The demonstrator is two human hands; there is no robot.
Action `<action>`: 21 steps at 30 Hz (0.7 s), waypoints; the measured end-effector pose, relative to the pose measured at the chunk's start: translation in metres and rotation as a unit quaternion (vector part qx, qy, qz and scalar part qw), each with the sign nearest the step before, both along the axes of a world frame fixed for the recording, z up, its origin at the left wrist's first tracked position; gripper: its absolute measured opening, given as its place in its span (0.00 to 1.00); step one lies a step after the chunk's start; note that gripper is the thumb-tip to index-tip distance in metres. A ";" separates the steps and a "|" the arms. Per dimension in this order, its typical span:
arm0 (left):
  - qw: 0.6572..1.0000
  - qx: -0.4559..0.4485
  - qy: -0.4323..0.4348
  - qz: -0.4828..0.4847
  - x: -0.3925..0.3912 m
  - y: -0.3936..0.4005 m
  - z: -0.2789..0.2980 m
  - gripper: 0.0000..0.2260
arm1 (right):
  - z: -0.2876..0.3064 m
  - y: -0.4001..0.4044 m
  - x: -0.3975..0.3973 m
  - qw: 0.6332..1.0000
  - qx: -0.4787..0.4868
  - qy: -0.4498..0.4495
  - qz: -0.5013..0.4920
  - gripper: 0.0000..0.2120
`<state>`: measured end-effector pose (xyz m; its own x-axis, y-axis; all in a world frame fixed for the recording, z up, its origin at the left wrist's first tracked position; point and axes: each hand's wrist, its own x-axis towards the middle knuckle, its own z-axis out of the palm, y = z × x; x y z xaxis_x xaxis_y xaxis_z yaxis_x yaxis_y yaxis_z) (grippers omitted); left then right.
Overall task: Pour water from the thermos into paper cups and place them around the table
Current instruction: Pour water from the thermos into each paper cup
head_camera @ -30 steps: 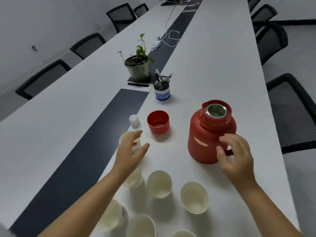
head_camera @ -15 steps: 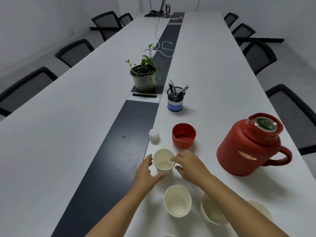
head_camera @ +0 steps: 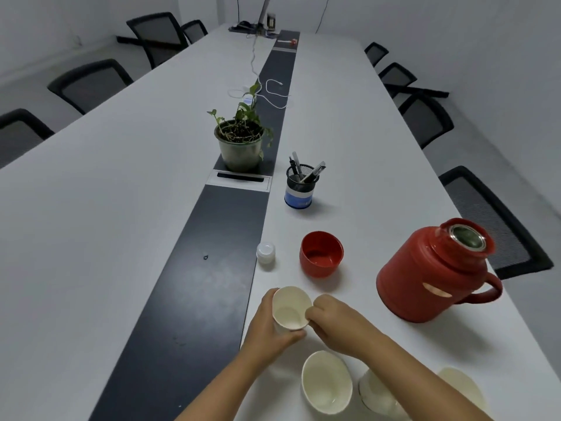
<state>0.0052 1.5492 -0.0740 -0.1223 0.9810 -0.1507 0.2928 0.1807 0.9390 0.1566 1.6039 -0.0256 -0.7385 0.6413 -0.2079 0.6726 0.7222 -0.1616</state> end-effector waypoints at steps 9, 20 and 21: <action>0.998 0.004 -0.062 0.026 0.005 0.007 0.001 0.26 | 0.020 -0.001 -0.005 0.991 0.133 0.000 0.026 0.15; 0.989 -0.013 -0.141 0.046 0.013 -0.003 -0.004 0.30 | 0.005 -0.009 0.009 0.984 0.034 0.174 0.002 0.09; 0.988 -0.014 -0.147 0.044 0.013 -0.002 -0.003 0.31 | 0.006 -0.009 0.009 0.983 0.037 0.182 -0.003 0.09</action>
<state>0.0181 1.5468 -0.0771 -0.1539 0.9634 -0.2193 -0.0108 0.2203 0.9754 0.1657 1.5949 -0.0199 -0.7519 0.6491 0.1157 0.5841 0.7372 -0.3396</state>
